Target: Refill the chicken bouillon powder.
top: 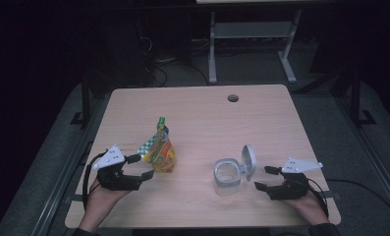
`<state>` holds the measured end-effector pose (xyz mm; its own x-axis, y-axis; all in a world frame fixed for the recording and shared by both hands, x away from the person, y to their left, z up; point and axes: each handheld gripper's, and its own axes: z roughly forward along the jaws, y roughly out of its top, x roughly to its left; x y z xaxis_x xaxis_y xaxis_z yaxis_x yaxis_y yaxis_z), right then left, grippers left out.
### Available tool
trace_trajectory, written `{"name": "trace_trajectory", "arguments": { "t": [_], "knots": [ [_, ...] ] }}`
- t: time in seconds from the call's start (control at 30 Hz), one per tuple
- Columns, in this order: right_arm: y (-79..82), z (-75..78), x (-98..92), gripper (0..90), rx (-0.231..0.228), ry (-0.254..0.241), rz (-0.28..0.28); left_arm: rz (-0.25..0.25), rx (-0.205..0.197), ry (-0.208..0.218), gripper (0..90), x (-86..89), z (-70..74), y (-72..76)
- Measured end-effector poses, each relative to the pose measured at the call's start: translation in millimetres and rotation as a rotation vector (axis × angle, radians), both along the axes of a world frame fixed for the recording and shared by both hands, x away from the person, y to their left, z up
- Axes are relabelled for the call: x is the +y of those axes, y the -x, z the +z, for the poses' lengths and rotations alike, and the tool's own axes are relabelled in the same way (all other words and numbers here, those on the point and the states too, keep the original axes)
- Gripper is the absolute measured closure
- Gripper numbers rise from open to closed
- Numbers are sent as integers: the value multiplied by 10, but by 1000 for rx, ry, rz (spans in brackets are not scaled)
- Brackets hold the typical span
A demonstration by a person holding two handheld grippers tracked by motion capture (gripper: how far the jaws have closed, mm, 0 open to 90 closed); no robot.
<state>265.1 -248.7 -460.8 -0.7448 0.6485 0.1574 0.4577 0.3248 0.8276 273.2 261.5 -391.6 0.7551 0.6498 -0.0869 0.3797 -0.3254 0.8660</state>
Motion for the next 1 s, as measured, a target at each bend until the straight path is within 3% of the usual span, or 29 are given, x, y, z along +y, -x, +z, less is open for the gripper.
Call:
{"name": "trace_trajectory", "arguments": {
  "t": [0.37, 0.43, 0.63, 1.0],
  "knots": [
    [4, 3, -14, 250, -2, 0, -4, 27, -20, -15, 193, -219, 7, -196],
    [3, 1, -18, 250, -2, -1, -5, 30, -17, -16, 223, -231, 2, -221],
    [2, 2, -20, 250, -3, -2, -5, 46, -29, -27, 328, -208, 3, -236],
    [0, 3, -28, 250, -4, -2, -6, 65, -30, -16, 437, -50, 25, -247]
  ]
}}
